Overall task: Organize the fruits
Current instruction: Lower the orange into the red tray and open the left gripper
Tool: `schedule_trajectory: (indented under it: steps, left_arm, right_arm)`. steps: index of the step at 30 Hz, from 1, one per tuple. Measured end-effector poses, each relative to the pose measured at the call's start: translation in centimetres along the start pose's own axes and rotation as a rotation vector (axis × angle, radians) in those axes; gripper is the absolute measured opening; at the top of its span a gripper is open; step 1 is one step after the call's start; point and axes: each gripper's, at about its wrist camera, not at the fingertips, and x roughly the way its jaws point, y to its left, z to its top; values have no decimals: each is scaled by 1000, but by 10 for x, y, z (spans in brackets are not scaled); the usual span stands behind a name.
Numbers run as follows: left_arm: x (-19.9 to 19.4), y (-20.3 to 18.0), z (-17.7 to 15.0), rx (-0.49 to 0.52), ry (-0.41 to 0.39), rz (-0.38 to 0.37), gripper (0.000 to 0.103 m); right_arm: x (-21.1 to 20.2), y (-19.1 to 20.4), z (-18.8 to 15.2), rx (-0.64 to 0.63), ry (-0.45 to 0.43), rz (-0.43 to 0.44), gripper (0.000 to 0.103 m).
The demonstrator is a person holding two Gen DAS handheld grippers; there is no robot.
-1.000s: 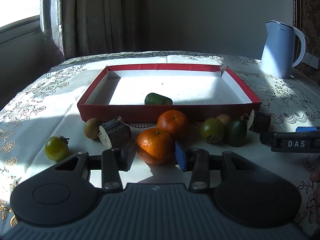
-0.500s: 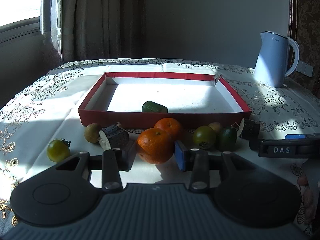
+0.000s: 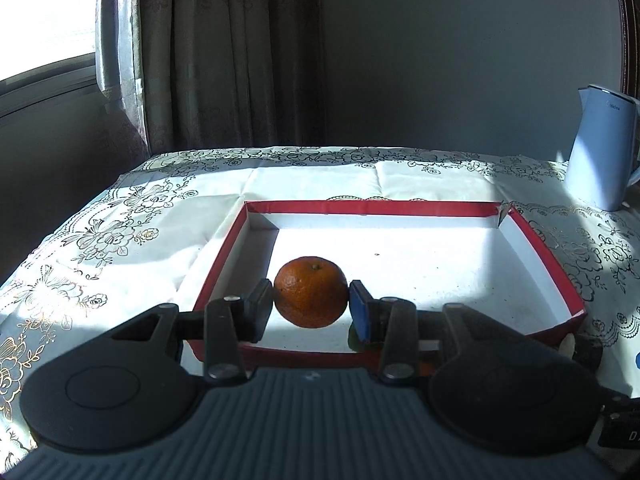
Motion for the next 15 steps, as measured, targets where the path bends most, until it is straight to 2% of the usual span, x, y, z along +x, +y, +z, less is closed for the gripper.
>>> schedule_trajectory:
  steps: [10,15]
  left_arm:
    - [37,13,-9,-41,85,29,38]
    - [36,12,-12,-31,83,37,41]
  right_arm:
    - [0,0,0,-1,0,0,103]
    - [0,0,0,-1,0,0,103]
